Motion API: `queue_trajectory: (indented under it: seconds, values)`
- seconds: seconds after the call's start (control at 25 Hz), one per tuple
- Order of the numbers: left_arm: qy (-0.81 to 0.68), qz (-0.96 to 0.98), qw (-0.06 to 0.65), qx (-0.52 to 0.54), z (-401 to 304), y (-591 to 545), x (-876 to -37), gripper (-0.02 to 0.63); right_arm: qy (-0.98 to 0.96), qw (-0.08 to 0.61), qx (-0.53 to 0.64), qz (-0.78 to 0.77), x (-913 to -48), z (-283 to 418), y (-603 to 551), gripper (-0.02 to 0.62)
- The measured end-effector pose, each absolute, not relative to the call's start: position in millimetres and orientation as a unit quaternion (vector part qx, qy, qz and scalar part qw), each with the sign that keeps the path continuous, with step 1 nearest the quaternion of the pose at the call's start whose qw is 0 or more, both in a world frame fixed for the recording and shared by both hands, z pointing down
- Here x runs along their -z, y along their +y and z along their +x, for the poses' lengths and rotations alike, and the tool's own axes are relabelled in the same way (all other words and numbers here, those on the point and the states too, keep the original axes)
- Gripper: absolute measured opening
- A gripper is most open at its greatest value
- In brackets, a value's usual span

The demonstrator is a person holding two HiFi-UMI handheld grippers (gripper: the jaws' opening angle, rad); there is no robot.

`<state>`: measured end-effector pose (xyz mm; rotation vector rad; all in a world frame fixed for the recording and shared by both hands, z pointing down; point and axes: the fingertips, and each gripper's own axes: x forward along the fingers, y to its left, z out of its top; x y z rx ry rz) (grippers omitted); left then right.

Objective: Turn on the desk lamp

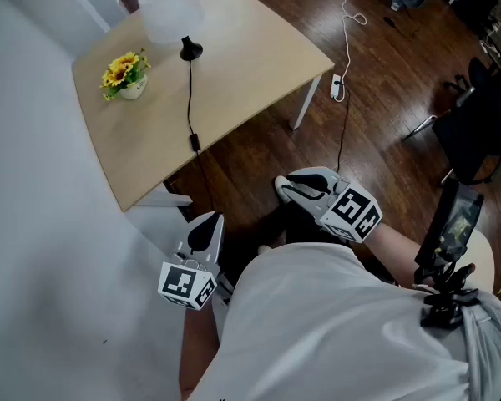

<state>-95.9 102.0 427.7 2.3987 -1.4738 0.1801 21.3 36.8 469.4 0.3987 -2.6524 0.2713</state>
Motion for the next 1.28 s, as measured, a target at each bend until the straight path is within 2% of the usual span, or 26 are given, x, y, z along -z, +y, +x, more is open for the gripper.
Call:
queue_trajectory:
  seconds: [0.72,1.28]
  values:
    - [-0.592,0.778,0.188,-0.092,-146,-89,-453,0.018,-0.973,0.211,-0.081,0.036,-477,-36,-186,0.072]
    - [-0.569,0.79,0.193,-0.124,-206,-137,-476,0.018,-0.968,0.235,-0.078,0.044,-492,-97,-234,0.061]
